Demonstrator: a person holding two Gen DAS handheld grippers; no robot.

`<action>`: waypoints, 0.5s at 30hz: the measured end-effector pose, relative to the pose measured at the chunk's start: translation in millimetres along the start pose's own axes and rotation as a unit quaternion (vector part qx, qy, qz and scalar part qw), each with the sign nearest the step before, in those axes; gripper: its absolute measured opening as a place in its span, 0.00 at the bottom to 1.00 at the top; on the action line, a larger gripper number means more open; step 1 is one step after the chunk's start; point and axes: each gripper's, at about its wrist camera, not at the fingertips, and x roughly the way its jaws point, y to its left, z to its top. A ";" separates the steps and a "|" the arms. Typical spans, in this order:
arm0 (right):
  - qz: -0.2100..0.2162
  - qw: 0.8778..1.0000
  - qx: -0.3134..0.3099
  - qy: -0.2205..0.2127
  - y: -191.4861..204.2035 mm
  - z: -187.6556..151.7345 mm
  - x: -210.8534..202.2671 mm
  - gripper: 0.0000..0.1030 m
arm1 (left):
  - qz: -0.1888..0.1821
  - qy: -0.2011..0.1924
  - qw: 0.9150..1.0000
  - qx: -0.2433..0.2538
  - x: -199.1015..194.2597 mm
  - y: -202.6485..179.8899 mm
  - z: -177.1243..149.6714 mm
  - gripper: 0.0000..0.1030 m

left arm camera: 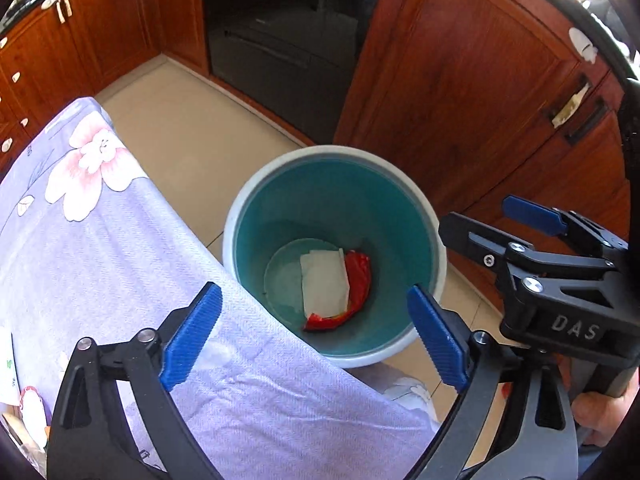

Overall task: Collect trash
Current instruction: 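Carry tissue and red wrapper over the teal bin and open both grippers, then move both tools back over the table toward the bottle and husks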

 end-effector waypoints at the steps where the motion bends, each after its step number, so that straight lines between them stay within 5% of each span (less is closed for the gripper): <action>1: -0.001 1.000 0.000 0.001 1.5 0.8 -1.4 0.85 | 0.001 -0.003 1.000 -0.001 -3.9 1.3 -1.4 0.93; 15: -0.015 0.999 -0.022 -0.029 33.3 -5.7 -46.6 0.89 | -0.007 -0.038 0.999 0.006 -66.7 1.7 -20.4 0.96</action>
